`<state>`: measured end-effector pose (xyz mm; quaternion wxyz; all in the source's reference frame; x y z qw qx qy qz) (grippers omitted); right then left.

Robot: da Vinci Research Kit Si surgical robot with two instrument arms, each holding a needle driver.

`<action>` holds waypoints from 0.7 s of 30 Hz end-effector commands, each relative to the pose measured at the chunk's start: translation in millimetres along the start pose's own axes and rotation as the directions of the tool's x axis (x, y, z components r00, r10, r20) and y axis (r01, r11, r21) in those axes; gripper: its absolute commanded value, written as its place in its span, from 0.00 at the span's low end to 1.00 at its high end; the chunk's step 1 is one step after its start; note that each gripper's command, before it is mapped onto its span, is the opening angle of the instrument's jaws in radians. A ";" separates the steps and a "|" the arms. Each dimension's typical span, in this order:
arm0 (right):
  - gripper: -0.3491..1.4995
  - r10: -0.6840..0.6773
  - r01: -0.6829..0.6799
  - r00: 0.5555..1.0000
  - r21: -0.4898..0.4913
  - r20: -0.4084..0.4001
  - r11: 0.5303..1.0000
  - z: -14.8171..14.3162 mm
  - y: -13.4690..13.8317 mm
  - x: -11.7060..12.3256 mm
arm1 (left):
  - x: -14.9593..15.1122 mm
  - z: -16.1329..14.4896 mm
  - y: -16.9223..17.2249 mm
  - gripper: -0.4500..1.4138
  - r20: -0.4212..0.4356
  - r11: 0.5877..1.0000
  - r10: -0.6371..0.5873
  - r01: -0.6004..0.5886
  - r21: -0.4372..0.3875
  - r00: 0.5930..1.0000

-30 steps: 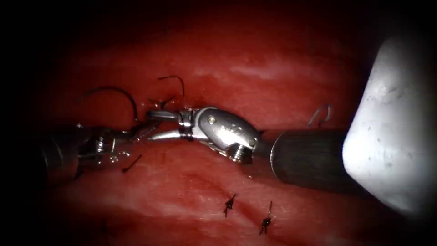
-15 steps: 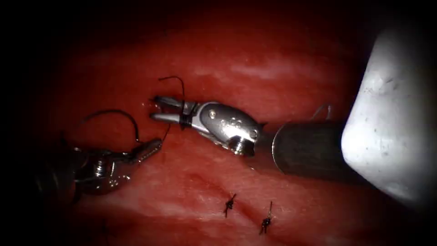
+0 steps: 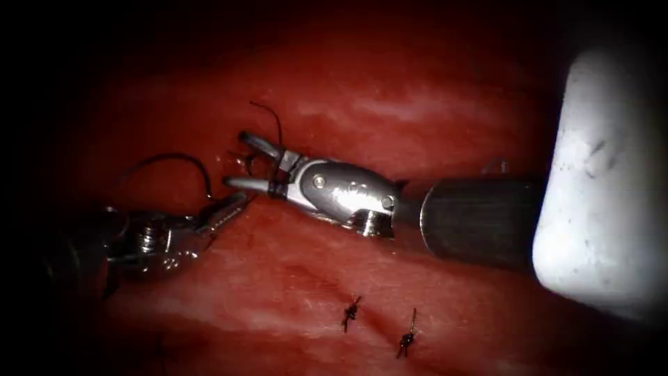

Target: Wound Closure

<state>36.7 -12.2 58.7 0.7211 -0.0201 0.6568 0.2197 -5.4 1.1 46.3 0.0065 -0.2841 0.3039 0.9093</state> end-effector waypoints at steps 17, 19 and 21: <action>0.63 0.000 0.004 0.999 -0.110 0.038 0.994 0.2 0.6 -1.4 | 0.2 1.8 -1.0 0.00 0.003 1.000 -0.014 0.014 0.009 1.000; 0.63 0.000 0.007 0.999 -0.131 0.049 0.991 0.3 1.0 -1.6 | 0.0 2.1 -1.1 0.00 0.003 1.000 -0.015 0.015 0.008 1.000; 0.62 0.005 0.003 0.998 -0.148 0.058 0.989 0.4 1.4 -1.8 | -0.3 2.4 -1.1 0.00 0.004 1.000 -0.015 0.015 0.009 1.000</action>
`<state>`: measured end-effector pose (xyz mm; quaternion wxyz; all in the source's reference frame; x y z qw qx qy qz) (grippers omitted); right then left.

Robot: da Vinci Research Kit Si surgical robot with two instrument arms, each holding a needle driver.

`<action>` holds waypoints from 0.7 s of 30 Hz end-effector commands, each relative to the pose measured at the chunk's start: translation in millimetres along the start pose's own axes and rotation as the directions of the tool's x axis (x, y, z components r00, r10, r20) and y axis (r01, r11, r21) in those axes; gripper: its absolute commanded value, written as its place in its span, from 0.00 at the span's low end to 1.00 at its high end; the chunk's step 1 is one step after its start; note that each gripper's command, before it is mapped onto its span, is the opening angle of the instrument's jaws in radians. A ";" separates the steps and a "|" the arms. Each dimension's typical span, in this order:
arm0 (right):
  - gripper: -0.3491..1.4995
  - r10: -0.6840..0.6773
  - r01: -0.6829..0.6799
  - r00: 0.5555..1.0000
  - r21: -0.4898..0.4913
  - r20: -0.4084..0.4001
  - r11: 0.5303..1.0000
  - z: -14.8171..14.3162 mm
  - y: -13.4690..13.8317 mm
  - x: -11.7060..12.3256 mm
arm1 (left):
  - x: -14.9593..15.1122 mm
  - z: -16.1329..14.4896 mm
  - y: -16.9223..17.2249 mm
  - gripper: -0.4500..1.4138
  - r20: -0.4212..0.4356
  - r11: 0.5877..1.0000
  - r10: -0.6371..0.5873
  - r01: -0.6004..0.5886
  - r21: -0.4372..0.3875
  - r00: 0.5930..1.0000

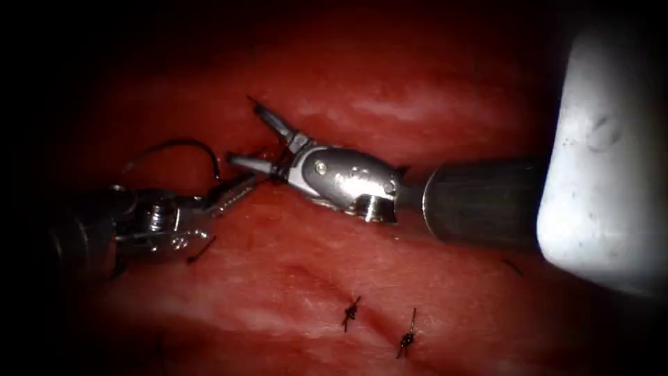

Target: Wound Closure

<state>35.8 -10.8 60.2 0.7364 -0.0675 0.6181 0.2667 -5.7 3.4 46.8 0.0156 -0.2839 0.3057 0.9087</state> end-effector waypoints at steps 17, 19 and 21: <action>0.60 0.007 -0.003 0.998 -0.069 0.060 0.998 3.2 0.4 -1.6 | -3.1 4.8 -0.1 0.00 0.030 1.000 -0.002 0.002 0.005 1.000; 0.60 0.007 -0.002 0.998 -0.073 0.064 0.997 3.7 0.4 -1.7 | -3.4 5.1 -0.1 0.00 0.036 1.000 -0.001 0.001 0.006 0.999; 0.60 0.006 0.000 0.997 -0.075 0.073 0.997 4.3 0.3 -1.8 | -3.7 5.2 -0.2 0.00 0.038 1.000 -0.001 0.001 0.006 0.999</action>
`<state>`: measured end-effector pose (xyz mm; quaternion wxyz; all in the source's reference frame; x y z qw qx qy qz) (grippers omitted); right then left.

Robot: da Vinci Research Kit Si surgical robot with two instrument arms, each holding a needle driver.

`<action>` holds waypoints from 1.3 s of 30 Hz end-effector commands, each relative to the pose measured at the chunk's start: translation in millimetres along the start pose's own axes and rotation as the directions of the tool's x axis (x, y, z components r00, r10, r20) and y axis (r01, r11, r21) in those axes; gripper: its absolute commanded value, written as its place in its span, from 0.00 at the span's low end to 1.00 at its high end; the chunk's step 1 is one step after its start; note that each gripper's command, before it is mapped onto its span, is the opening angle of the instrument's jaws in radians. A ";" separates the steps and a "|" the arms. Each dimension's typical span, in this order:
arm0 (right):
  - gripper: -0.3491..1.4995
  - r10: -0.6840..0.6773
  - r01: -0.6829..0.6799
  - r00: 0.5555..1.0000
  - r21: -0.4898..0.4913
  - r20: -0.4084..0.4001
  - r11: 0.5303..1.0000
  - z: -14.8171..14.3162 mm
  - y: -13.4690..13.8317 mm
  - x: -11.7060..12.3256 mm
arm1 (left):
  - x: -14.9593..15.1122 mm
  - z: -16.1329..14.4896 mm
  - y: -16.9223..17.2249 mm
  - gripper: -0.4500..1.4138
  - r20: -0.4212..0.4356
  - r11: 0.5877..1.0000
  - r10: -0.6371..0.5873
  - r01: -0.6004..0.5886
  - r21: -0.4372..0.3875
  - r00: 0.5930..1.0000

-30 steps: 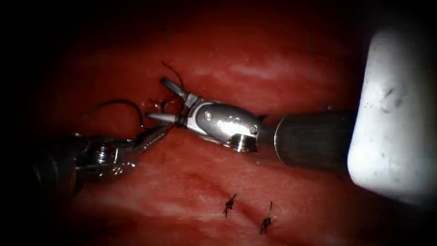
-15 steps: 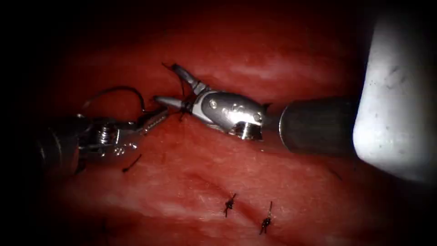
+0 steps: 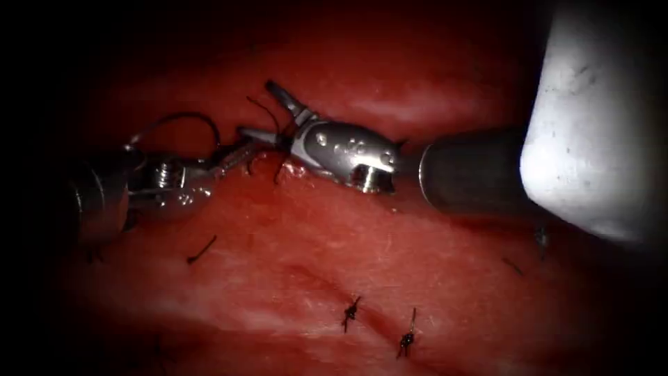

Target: Wound Closure

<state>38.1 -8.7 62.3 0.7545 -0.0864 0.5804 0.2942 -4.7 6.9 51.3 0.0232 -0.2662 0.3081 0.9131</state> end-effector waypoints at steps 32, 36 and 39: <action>0.00 -0.010 0.012 1.000 -0.101 0.021 0.995 -4.3 -5.8 -0.3 | -7.5 8.0 -6.5 0.00 0.092 1.000 -0.023 0.025 -0.019 0.995; 0.00 -0.019 0.023 0.999 -0.110 0.030 0.994 -5.5 -6.5 -0.9 | -7.5 10.1 -8.6 0.00 0.102 0.999 -0.041 0.043 -0.018 0.994; 0.00 -0.025 0.028 0.999 -0.104 0.033 0.994 -5.9 -7.1 -1.1 | -7.7 11.6 -10.3 0.00 0.107 0.999 -0.043 0.045 -0.015 0.993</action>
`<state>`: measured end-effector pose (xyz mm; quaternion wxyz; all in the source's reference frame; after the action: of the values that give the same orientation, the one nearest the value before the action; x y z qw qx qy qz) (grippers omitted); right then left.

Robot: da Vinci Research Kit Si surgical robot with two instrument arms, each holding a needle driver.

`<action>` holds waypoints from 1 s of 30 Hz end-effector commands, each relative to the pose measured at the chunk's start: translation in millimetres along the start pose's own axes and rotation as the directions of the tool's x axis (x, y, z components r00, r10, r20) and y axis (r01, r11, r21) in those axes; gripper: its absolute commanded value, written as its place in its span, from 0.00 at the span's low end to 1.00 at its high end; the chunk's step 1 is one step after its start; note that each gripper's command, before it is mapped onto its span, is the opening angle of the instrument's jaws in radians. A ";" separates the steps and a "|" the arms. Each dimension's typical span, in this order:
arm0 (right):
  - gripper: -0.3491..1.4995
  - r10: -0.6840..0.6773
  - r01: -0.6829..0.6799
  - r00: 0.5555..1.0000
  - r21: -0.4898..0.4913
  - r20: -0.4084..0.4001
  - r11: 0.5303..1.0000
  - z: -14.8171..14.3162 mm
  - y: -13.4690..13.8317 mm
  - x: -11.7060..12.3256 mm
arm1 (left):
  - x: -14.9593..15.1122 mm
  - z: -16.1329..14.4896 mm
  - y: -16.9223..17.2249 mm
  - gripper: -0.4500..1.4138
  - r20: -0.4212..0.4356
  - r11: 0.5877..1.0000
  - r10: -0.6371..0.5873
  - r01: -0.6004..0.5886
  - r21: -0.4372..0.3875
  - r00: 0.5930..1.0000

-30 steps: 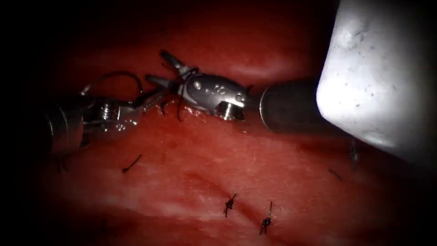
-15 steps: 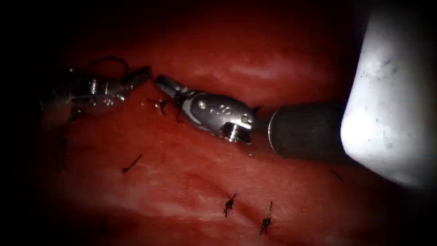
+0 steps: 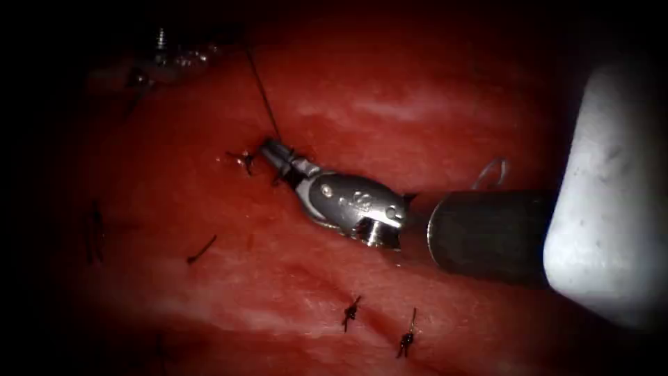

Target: Wound Closure

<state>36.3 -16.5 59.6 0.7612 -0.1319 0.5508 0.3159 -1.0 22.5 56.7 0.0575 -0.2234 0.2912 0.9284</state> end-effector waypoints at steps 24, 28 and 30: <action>0.00 0.005 -0.006 1.000 0.048 0.015 0.999 -2.8 -6.0 -1.8 | -2.7 8.5 -4.6 0.00 0.012 1.000 -0.010 0.010 0.015 1.000; 0.00 0.002 -0.003 1.000 0.053 0.011 0.999 -3.3 -6.3 -2.0 | -3.0 8.7 -4.8 0.00 0.012 1.000 -0.010 0.010 0.015 1.000; 0.00 0.007 -0.007 1.000 0.054 0.011 0.999 -3.5 -6.5 -2.1 | -3.1 9.0 -5.1 0.00 0.012 1.000 -0.011 0.011 0.013 1.000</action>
<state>36.7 -23.0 58.8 0.7665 -0.1098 0.5557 0.3026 0.1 31.5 61.6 0.0653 -0.2180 0.2951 0.9280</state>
